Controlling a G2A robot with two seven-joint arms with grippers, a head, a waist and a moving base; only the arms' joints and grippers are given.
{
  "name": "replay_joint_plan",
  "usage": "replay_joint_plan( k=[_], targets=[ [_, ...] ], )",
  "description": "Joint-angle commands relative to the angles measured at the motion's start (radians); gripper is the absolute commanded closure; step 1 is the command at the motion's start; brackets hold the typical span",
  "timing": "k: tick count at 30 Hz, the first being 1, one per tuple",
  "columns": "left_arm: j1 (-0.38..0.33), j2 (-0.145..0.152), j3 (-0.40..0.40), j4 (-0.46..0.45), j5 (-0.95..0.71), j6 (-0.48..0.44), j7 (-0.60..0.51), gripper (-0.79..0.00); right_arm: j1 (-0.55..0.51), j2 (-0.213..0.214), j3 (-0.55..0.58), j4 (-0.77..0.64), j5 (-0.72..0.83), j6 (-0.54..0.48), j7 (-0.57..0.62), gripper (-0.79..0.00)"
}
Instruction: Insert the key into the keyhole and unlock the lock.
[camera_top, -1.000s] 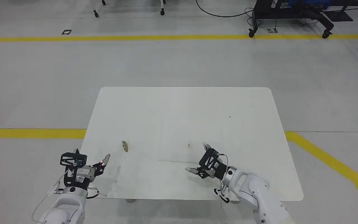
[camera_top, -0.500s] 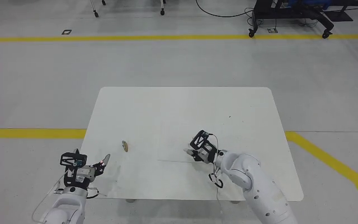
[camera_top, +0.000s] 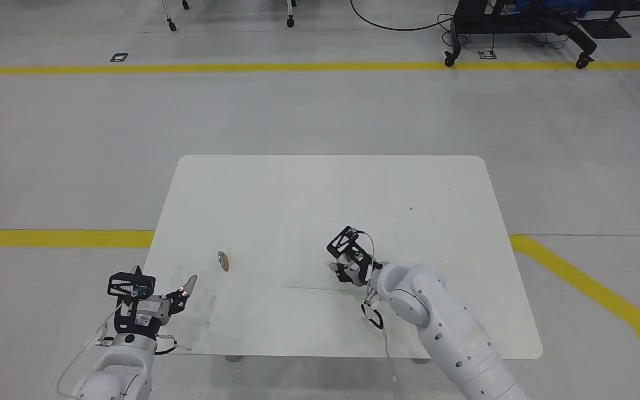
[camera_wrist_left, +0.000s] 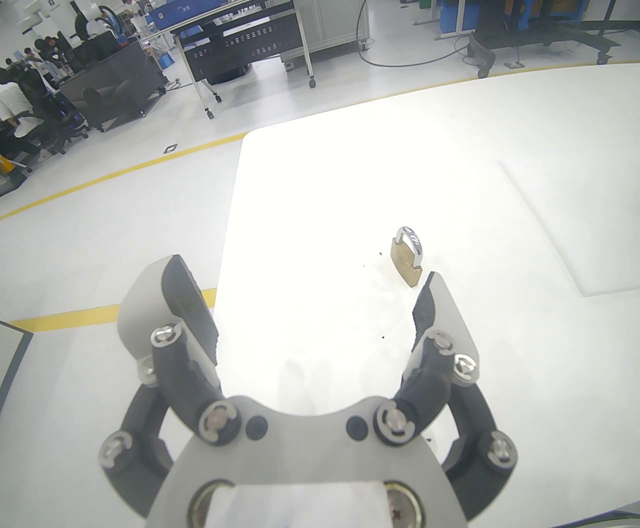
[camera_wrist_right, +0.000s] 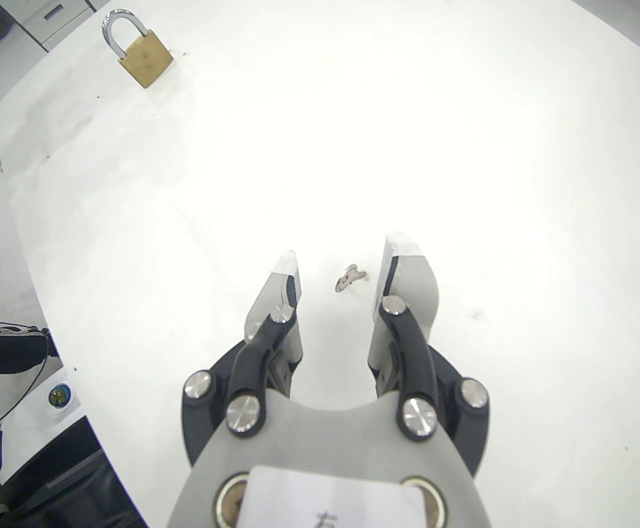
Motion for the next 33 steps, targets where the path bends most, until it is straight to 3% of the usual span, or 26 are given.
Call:
replay_joint_plan(
  k=[1, 5, 12, 21, 28, 33],
  targets=[
    [0.0, 0.0, 0.0, 0.0, 0.0, 0.0, 0.0, -0.785, 0.006, -0.003, -0.004, 0.011, 0.003, 0.01, 0.0, -0.311],
    [0.0, 0.0, 0.0, 0.0, 0.0, 0.0, 0.0, -0.785, 0.015, -0.008, -0.013, 0.023, 0.0, 0.034, 0.002, -0.271],
    [0.0, 0.0, 0.0, 0.0, 0.0, 0.0, 0.0, -0.785, 0.021, -0.014, -0.021, 0.025, -0.008, 0.068, 0.016, -0.009],
    [0.0, 0.0, 0.0, 0.0, 0.0, 0.0, 0.0, -0.785, 0.0, -0.013, -0.006, -0.003, -0.032, 0.111, 0.023, 0.0],
    [0.0, 0.0, 0.0, 0.0, 0.0, 0.0, 0.0, -0.785, -0.056, -0.004, 0.001, -0.106, -0.162, 0.173, 0.006, 0.0],
    [0.0, 0.0, 0.0, 0.0, 0.0, 0.0, 0.0, -0.785, -0.108, 0.004, 0.041, -0.175, -0.143, 0.149, -0.024, 0.0]
  ],
)
